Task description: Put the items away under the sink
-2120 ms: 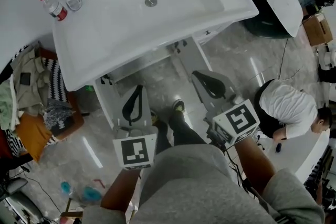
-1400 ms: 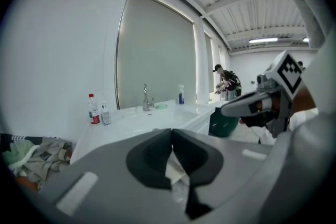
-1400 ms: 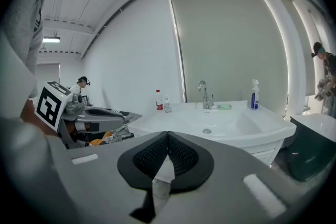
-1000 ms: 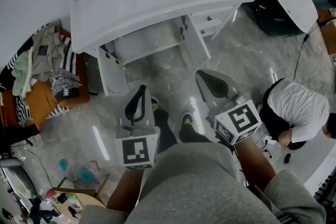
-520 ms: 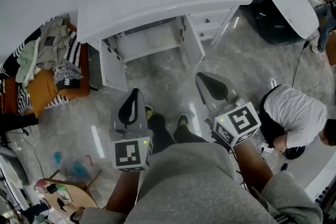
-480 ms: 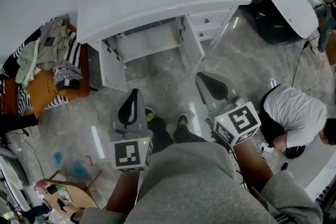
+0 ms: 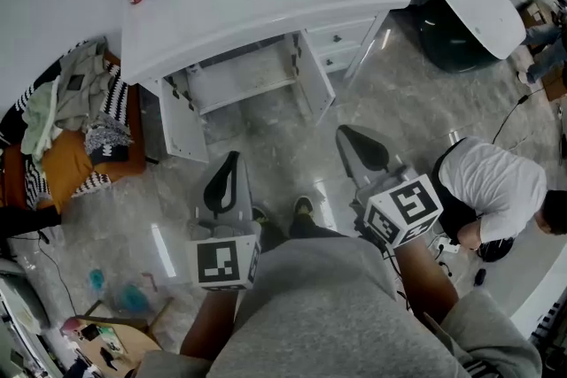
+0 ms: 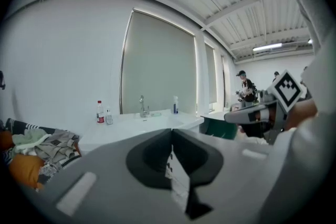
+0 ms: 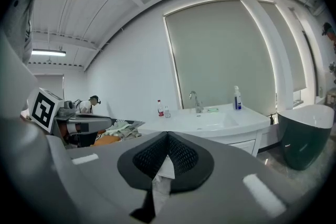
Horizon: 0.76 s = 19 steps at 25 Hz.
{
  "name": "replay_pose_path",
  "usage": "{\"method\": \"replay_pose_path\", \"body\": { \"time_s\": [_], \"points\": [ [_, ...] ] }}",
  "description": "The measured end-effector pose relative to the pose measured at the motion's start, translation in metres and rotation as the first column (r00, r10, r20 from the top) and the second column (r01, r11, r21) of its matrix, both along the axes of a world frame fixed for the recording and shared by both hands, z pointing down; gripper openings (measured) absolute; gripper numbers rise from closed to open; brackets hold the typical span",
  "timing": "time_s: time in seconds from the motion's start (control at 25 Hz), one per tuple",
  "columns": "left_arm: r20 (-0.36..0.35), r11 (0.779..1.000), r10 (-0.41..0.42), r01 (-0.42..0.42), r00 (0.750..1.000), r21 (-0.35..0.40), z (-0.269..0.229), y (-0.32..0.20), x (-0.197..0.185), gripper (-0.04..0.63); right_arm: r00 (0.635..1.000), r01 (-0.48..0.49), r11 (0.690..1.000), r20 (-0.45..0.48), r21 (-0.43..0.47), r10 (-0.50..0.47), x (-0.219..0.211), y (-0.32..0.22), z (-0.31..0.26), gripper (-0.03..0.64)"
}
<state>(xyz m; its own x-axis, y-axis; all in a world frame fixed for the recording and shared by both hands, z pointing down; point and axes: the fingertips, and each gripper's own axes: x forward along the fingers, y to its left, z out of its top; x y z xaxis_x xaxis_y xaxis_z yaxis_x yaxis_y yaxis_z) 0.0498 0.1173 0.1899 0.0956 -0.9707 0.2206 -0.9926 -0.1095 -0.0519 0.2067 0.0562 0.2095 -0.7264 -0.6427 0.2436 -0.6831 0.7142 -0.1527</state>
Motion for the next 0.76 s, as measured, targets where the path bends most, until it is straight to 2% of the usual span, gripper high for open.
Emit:
{"method": "replay_pose_path", "body": {
  "time_s": [0.2,0.44,0.76],
  "points": [
    [-0.005,1.000,-0.007,0.007,1.000,-0.008,0.003,-0.003,-0.001,0.011,1.000,0.003,1.000,-0.001,0.004,-0.003,0.002,-0.002,-0.001,-0.002],
    [0.016,0.999,-0.028,0.028,0.999,0.017,-0.003,-0.006,0.000,0.011,1.000,-0.002,1.000,0.003,0.010,0.002,0.012,-0.009,-0.004,-0.002],
    [0.023,0.998,-0.055,0.055,0.998,0.003,0.005,-0.004,-0.007,0.012,1.000,-0.003,1.000,-0.003,0.012,0.003,0.021,-0.015,-0.002,-0.002]
  ]
}}
